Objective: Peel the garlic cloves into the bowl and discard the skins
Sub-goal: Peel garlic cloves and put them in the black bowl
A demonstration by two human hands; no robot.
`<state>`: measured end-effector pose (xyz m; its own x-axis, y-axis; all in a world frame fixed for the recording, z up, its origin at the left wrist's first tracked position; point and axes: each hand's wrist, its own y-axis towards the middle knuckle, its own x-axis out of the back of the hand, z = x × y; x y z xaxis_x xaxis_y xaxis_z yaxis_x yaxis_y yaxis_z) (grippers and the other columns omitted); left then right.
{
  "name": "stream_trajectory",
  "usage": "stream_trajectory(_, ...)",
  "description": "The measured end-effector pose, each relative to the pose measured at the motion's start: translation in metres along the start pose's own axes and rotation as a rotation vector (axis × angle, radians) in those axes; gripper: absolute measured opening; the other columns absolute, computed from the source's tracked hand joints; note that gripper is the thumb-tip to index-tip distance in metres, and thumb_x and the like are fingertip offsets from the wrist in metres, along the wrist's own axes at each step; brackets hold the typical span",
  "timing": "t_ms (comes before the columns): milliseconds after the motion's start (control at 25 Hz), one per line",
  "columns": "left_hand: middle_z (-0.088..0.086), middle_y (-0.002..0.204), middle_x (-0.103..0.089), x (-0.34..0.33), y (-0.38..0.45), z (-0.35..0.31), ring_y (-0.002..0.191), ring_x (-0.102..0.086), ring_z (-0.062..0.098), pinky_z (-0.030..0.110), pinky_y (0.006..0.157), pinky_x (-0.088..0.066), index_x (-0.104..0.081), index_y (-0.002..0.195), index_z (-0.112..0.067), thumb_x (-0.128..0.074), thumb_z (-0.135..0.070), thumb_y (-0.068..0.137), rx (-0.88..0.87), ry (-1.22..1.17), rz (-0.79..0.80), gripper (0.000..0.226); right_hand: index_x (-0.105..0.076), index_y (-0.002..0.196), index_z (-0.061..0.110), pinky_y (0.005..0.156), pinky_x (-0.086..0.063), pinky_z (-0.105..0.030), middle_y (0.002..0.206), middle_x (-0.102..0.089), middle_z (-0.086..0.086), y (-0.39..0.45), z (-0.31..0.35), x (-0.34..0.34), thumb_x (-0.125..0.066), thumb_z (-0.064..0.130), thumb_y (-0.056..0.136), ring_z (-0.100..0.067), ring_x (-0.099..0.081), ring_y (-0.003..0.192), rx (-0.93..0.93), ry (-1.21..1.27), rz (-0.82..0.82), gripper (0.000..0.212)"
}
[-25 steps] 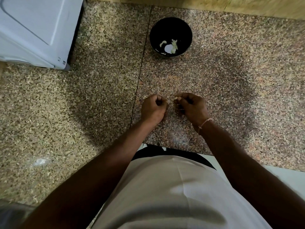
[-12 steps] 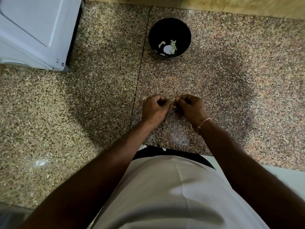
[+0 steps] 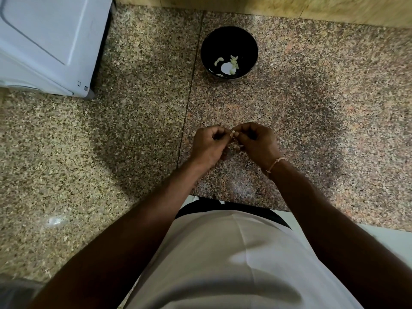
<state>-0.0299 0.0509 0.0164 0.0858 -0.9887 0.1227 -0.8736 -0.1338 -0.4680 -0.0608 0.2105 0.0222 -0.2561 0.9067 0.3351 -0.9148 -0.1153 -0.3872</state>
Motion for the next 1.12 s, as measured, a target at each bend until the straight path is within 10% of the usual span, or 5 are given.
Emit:
stream_trajectory(400, 0.018, 0.096, -0.078, 0.004, -0.002, -0.009, 0.063, -0.068, 0.02, 0.03, 0.049, -0.059, -0.076, 0.103, -0.002, -0.077, -0.013, 0.095, -0.002, -0.119, 0.026, 0.013, -0.074, 0.085, 0.019, 0.045, -0.038, -0.012, 0.066, -0.066, 0.01, 0.0, 0.009, 0.004, -0.07, 0.023, 0.095, 0.003, -0.053, 0.05, 0.154, -0.249, -0.081, 0.011)
stream_trajectory(1120, 0.014, 0.083, -0.076, 0.004, -0.008, -0.005, 0.059, -0.07, 0.026, 0.033, 0.047, -0.059, -0.077, 0.098, -0.008, -0.078, -0.017, 0.096, -0.133, 0.029, 0.002, 0.009, -0.072, 0.093, 0.013, 0.064, -0.057, -0.043, 0.078, -0.07, -0.003, -0.01, 0.017, 0.009, -0.065, 0.024, 0.097, -0.023, -0.066, 0.069, 0.31, -0.413, -0.063, 0.013)
